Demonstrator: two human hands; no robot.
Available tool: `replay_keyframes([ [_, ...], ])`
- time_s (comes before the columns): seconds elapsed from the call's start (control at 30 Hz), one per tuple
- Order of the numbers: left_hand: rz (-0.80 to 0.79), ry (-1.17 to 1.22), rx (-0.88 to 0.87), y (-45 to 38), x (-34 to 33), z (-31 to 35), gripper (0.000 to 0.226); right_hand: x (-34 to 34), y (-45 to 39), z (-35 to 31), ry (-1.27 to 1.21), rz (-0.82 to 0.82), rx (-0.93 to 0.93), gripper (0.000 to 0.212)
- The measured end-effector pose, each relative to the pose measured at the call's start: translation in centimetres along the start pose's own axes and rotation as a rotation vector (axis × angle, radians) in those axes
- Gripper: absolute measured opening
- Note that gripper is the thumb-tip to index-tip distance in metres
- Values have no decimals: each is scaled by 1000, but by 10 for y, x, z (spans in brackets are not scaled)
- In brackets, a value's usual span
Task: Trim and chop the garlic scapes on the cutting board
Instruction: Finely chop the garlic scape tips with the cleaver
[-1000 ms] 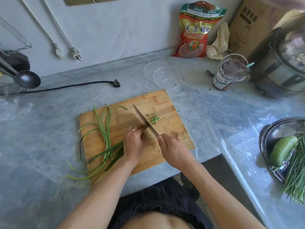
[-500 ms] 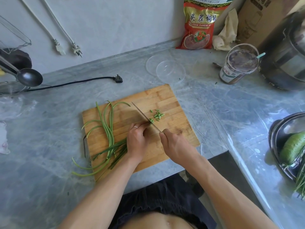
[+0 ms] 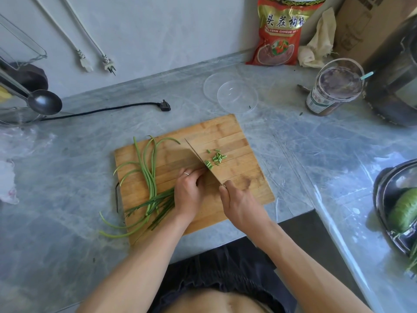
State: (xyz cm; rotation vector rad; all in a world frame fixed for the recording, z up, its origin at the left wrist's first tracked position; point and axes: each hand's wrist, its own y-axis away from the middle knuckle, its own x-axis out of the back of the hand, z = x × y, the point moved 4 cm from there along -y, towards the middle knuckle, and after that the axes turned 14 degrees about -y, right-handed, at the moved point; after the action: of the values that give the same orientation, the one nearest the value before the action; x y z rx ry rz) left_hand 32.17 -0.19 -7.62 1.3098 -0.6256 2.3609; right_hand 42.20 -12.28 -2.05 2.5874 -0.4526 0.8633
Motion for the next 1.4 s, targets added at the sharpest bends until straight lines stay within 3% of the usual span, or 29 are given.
replay_keyframes([
  [0.17, 10, 3, -18, 1, 5, 3, 26, -6, -15, -16, 9, -37, -19, 36],
  [0.33, 6, -10, -9, -1, 5, 1, 40, 1, -5, -6, -59, -37, -34, 34],
  [0.57, 11, 7, -5, 1, 8, 4, 37, 11, -19, -4, -168, 24, -115, 37],
  [0.77, -8, 0, -18, 2, 11, -2, 14, 14, -20, 0, -209, 23, -110, 39],
  [0.97, 2, -189, -90, 6, 11, -1, 19, 15, -7, -2, -218, 29, -9, 41],
  [1.13, 10, -134, -77, 8, 6, -6, 37, 10, 0, -4, -180, -34, -9, 39],
  [1.4, 37, -60, -50, 9, 9, -3, 42, 8, 5, -4, -147, -66, -25, 39],
])
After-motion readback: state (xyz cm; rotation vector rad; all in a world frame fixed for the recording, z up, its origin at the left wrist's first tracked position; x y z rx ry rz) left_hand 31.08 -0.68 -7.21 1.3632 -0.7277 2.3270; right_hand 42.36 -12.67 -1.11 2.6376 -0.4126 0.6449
